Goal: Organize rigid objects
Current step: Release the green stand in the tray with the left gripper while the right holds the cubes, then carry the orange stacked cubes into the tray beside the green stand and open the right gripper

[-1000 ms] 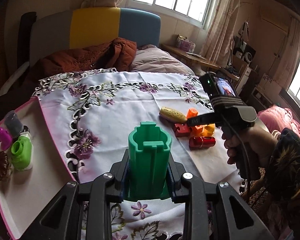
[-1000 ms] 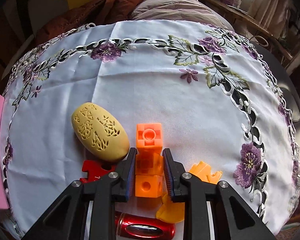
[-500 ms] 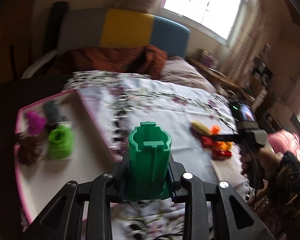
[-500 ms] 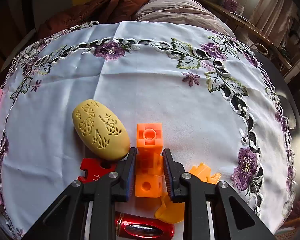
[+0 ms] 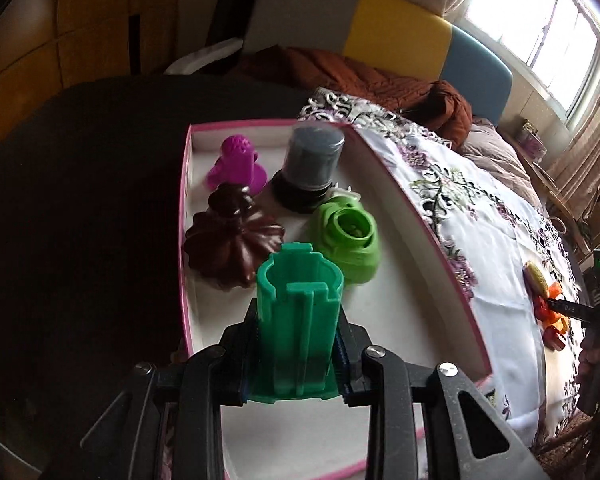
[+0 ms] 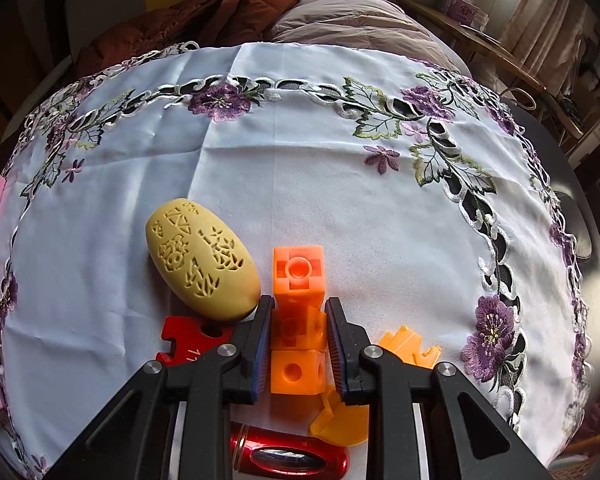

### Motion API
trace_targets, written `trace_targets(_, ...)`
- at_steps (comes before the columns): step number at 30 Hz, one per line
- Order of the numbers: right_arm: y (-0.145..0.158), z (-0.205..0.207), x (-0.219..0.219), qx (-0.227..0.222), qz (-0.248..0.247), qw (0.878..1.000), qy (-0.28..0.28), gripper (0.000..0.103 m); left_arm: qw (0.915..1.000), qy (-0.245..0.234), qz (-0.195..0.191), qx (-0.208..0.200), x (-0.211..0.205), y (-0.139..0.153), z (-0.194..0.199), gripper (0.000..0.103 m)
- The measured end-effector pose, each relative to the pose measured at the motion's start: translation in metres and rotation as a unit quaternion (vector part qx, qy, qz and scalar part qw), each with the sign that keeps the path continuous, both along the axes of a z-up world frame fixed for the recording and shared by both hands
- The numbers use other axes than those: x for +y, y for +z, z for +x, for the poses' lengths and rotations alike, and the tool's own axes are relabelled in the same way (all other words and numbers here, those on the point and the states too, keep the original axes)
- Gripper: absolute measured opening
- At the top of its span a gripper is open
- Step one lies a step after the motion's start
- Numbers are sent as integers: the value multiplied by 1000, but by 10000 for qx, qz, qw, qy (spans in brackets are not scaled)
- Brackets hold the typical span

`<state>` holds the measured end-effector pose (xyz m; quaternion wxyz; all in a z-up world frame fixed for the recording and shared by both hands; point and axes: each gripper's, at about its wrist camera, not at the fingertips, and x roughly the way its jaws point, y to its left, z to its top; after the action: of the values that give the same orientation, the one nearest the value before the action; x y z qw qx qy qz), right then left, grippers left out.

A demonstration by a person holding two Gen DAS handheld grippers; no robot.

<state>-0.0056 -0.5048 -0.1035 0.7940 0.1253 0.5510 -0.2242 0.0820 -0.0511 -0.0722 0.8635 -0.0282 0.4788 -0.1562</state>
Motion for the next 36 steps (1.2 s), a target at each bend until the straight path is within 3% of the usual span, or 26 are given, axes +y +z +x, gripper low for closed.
trace_targets(9,0,0,0,16,-42,10000,32,26,9995,237,219,2,6,-6,5,39)
trace_targets(13,0,0,1,16,-52,10000,39,26,9991,235,182,-312,6,9,-2,45)
trace_targets(22,1,-1,1,13,-66,10000,40,26,9949,348,78,-940,7,52,-21,45)
trace_targets(28,3,-3,-1,-33,-31,10000,-10,26,9939,300,82,-1054,5,65,-36,45)
trace_targets(36,29,-11,2,-754,-107,9971,4,26,9946,297,90,-993,9,64,-46,45)
